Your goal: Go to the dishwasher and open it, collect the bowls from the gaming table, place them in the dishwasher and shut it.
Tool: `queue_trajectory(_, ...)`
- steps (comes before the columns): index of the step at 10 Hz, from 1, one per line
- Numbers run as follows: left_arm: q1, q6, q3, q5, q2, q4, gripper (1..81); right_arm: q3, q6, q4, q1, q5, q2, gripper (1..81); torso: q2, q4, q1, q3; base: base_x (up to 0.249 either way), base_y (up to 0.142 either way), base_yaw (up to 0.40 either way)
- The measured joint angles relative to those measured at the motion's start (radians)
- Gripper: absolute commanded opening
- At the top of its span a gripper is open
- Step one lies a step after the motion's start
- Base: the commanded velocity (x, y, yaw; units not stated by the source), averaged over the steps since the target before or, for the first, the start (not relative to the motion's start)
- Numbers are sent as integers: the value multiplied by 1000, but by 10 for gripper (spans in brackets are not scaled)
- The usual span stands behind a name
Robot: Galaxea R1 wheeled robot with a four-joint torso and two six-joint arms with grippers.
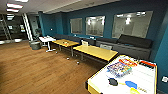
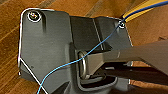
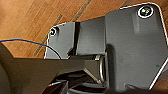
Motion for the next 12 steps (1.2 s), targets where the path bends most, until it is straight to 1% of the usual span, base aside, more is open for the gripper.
queue_trajectory(7, -1, 0, 0, 0, 0, 0, 811, 0, 0, 0, 0, 0, -1, 811, 0, 0, 0, 0, 171, 77, 0)
queue_trajectory(10, -7, 0, -1, -3, 0, 0, 811, 0, 0, 0, 5, 0, 0, 811, 0, 0, 1, 0, 98, 0, 0)
queue_trajectory(12, -2, 0, 0, 0, 7, 0, 811, 0, 0, 0, 5, -1, -4, 811, 1, 0, 1, 0, 0, 0, 0)
